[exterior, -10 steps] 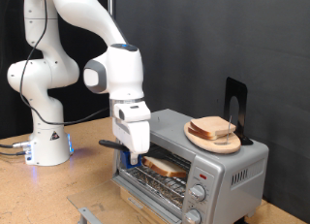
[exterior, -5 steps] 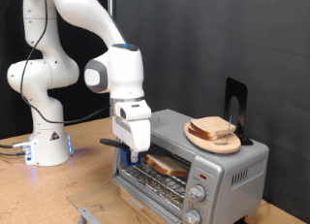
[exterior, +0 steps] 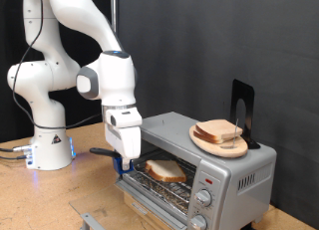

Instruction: Make a piece of toast with the oven

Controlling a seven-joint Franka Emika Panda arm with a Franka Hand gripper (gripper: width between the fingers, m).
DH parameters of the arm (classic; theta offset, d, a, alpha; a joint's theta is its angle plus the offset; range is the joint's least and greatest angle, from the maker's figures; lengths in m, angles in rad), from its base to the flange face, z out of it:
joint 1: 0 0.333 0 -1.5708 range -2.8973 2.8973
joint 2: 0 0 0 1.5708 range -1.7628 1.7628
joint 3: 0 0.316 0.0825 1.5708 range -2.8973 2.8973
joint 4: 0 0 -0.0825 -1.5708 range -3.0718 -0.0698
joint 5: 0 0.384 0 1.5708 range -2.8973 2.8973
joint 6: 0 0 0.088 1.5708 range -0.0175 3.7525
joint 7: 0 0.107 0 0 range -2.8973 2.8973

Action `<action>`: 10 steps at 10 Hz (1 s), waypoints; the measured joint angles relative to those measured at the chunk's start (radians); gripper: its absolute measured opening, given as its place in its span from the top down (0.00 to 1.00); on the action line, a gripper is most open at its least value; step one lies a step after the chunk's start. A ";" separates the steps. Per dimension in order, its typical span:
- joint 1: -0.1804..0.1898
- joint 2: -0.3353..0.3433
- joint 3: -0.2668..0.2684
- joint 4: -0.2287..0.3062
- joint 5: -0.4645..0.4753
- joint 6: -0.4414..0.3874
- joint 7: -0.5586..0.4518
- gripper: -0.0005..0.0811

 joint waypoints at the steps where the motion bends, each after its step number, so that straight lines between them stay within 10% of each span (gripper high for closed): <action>1: 0.000 -0.001 0.000 0.000 0.000 0.002 0.000 0.51; 10: 0.010 -0.023 0.029 0.004 0.004 -0.001 0.016 0.51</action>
